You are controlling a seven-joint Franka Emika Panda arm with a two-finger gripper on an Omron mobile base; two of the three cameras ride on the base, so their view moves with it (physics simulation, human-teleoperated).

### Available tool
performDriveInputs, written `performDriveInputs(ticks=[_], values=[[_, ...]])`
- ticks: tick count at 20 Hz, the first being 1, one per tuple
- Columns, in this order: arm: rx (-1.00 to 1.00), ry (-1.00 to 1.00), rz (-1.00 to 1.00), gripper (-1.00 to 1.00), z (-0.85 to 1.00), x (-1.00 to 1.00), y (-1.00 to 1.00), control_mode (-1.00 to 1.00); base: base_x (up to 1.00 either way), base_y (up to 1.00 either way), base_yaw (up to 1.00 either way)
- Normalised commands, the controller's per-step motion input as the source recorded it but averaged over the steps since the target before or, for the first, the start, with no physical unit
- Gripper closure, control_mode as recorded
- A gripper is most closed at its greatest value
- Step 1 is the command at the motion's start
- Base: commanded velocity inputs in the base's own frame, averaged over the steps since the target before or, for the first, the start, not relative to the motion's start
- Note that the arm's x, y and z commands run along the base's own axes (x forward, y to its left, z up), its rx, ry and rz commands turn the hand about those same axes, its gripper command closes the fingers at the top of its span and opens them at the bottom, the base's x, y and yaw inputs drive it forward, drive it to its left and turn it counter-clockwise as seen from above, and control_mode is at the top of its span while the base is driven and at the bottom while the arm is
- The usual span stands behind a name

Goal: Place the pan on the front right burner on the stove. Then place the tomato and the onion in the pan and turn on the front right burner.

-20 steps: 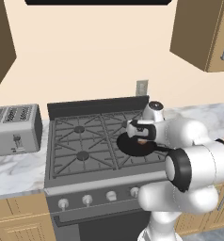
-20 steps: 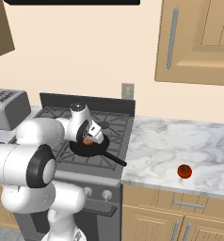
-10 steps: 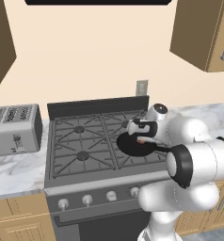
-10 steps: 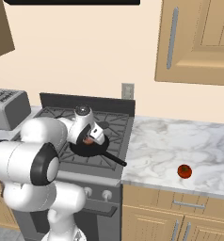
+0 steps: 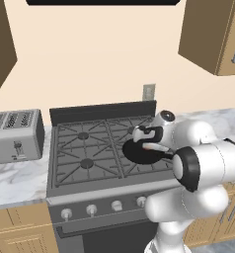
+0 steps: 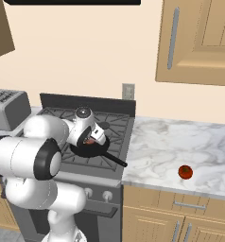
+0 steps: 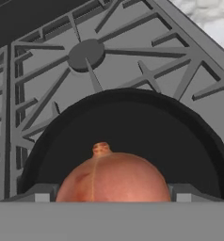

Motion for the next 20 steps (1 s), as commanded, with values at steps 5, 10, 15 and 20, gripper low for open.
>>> performDriveInputs(ticks=[5,10,15,20], values=[[-0.04,0.00,0.00,1.00,0.00,0.14,0.04,-1.00,0.00,0.00,0.00],[0.00,0.00,0.00,1.00,0.00,0.00,0.04,-1.00,0.00,0.00,0.00],[0.00,0.00,0.00,1.00,-0.01,0.00,0.03,-1.00,0.00,0.00,0.00],[0.00,0.00,0.00,-1.00,-0.06,0.00,0.07,-1.00,0.00,0.00,0.00]])
